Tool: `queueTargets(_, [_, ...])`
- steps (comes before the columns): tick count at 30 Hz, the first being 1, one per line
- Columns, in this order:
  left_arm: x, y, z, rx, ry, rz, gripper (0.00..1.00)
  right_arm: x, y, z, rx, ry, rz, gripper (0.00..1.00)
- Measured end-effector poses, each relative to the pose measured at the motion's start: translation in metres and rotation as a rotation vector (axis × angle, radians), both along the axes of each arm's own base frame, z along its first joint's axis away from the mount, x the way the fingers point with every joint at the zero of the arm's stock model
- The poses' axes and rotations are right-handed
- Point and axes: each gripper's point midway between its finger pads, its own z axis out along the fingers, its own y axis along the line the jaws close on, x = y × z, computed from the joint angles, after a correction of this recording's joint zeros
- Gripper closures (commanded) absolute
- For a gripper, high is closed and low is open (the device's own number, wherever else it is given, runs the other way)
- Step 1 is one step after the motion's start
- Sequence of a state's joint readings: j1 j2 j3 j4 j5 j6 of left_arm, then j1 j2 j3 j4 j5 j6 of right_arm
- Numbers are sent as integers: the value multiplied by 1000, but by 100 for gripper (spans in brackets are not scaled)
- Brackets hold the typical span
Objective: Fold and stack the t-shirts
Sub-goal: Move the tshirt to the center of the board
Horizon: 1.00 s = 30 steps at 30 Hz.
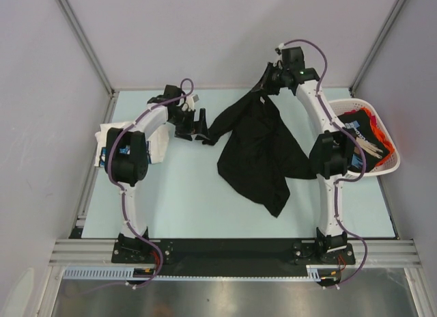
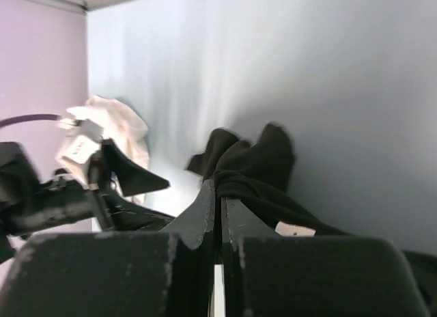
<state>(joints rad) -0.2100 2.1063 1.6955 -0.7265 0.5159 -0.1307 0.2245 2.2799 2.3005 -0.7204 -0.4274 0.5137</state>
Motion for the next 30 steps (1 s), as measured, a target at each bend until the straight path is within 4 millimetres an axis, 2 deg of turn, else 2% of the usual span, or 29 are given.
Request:
queueTargets(3, [1, 3, -4, 20, -3, 9, 0, 2, -3, 33, 14, -85, -7, 100])
queueTargets(5, [2, 6, -7, 39, -6, 18, 0, 4, -3, 37, 18, -104, -9, 92])
queueTargets(6, [4, 7, -8, 43, -11, 20, 0, 5, -4, 36, 16, -106, -13, 92])
queueTargets(9, [9, 7, -10, 49, -22, 25, 0, 7, -8, 24, -7, -78, -35, 100])
queueTargets(14, [18, 1, -9, 28, -38, 22, 0, 11, -21, -9, -114, -36, -98, 100])
queueTargets(19, [17, -13, -4, -3, -57, -9, 0, 14, -48, -42, -314, -50, -221, 100])
queueTargets(23, [8, -35, 5, -40, -69, -64, 0, 27, -61, -35, -404, -123, -288, 51])
queueTargets(26, [-6, -59, 9, -67, -76, -125, 0, 49, -66, -7, -434, -210, -319, 28])
queueTargets(27, [-13, -69, 10, -76, -74, -152, 0, 53, -68, 4, -438, -235, -332, 24])
queueTargets(29, [-29, -92, 11, -93, -68, -213, 0, 48, -78, 13, -475, -248, -353, 14])
queueTargets(30, [-39, -105, 11, -101, -66, -250, 0, 46, -80, 14, -479, -242, -358, 13])
